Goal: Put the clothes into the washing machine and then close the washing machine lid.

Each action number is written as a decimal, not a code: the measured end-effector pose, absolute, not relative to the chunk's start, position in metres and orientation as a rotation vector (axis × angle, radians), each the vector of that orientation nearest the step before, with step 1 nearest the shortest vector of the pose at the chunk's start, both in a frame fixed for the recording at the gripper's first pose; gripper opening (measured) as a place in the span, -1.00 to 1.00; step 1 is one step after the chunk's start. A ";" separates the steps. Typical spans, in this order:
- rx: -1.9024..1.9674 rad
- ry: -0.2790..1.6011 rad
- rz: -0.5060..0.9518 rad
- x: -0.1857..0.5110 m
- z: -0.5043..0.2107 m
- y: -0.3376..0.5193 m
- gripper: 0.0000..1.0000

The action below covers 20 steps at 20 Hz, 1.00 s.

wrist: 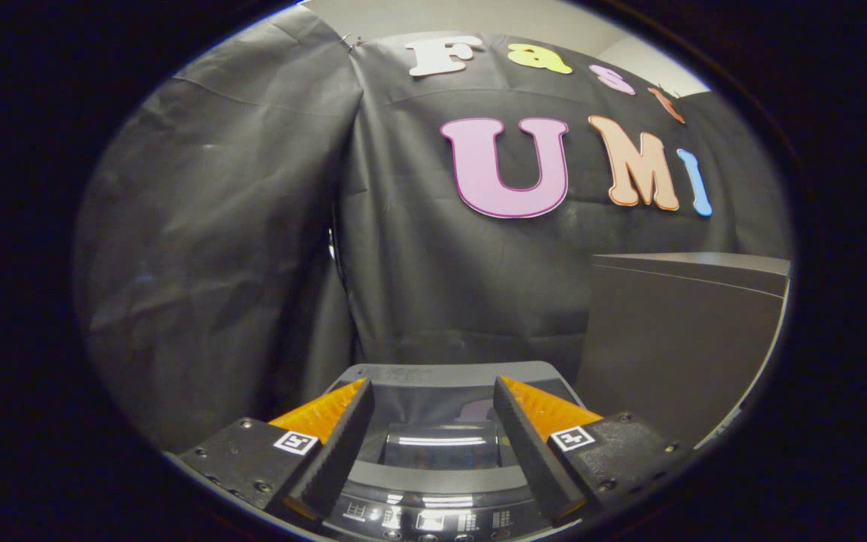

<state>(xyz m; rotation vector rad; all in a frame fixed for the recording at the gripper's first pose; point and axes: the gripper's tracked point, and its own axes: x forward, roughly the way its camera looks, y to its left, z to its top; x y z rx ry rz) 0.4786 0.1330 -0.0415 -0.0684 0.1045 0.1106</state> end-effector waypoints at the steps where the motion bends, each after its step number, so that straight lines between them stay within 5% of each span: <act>1: -0.067 0.108 0.114 0.470 -0.042 0.132 0.93; 20: -0.033 0.004 0.168 0.316 0.052 0.072 0.94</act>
